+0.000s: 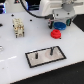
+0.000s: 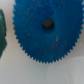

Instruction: Insert the blue gear onto the right peg, followed by the red gear

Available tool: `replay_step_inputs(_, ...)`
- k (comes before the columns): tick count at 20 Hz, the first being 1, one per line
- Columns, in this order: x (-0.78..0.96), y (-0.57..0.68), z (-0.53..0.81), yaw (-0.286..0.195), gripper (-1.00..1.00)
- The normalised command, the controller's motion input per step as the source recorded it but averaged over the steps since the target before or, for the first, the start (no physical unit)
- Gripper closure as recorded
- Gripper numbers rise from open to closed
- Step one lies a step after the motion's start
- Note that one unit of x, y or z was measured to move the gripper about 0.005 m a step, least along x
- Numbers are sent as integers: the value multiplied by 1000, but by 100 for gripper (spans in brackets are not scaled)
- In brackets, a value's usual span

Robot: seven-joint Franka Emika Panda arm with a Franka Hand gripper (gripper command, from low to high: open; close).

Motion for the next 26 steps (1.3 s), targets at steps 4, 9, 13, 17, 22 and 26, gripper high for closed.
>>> replay_step_inputs(4, -58, 6, -45, 0, 100)
replay_step_inputs(9, -59, 7, -51, 0, 100)
replay_step_inputs(13, -45, 11, 34, 0, 100)
replay_step_inputs(17, 192, -34, 466, 0, 100)
replay_step_inputs(22, 347, -124, 621, 0, 100)
replay_step_inputs(26, 559, -284, 600, 0, 100)
